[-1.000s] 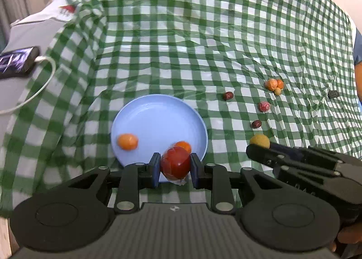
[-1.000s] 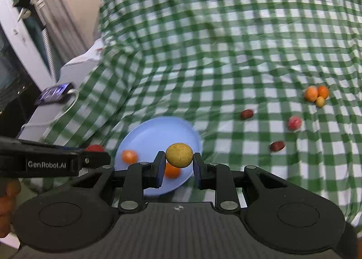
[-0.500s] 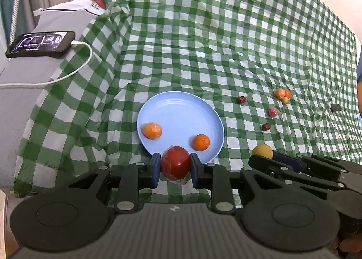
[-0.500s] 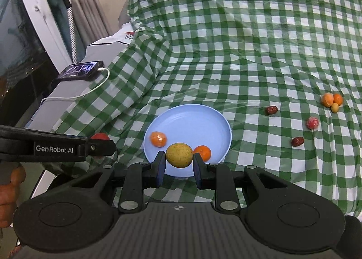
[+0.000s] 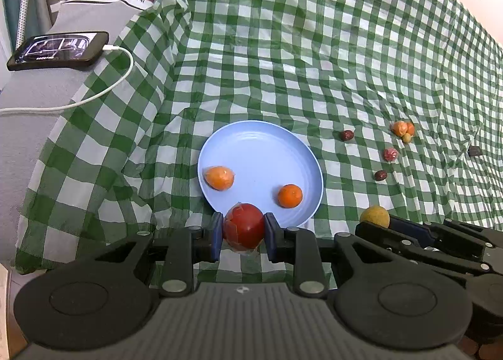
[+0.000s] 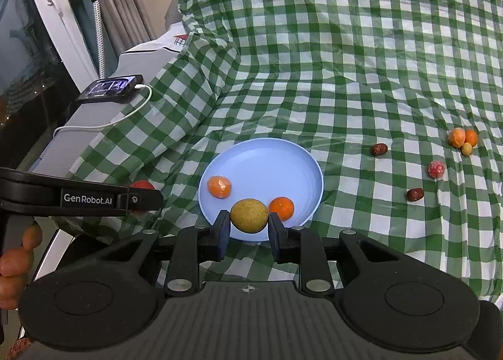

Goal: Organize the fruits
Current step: 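Carry the tomato and yellow fruit over the plate and open both tools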

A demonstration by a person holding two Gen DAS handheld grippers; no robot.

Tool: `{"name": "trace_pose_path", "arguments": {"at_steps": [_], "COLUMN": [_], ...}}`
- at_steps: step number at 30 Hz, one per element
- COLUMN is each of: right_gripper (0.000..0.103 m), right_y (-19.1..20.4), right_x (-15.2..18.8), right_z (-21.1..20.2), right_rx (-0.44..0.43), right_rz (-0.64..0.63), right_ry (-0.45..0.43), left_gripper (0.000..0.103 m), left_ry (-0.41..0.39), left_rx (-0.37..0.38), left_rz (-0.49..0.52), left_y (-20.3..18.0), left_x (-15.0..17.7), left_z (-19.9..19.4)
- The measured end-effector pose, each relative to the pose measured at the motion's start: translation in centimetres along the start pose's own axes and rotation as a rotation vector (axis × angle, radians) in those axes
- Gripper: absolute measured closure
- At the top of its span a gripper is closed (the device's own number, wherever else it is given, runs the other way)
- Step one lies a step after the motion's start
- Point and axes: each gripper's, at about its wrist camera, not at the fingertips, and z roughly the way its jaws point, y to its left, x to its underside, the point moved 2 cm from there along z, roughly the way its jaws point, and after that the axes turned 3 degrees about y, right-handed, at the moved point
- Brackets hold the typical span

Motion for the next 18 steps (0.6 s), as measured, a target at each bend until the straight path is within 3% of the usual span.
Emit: {"name": "trace_pose_path", "arguments": {"at_steps": [18], "right_gripper": [0.076], "right_y": [-1.4], "right_x": [-1.3], "right_z": [3.4], "right_rx": [-0.009], "right_rz": [0.050], "right_ry": [0.053], "left_gripper": [0.073], "left_ry": [0.058], "left_rx": [-0.023], "left_rz": [0.024], "left_y": [-0.2], "left_x": [-2.1], "left_z": [4.1]}}
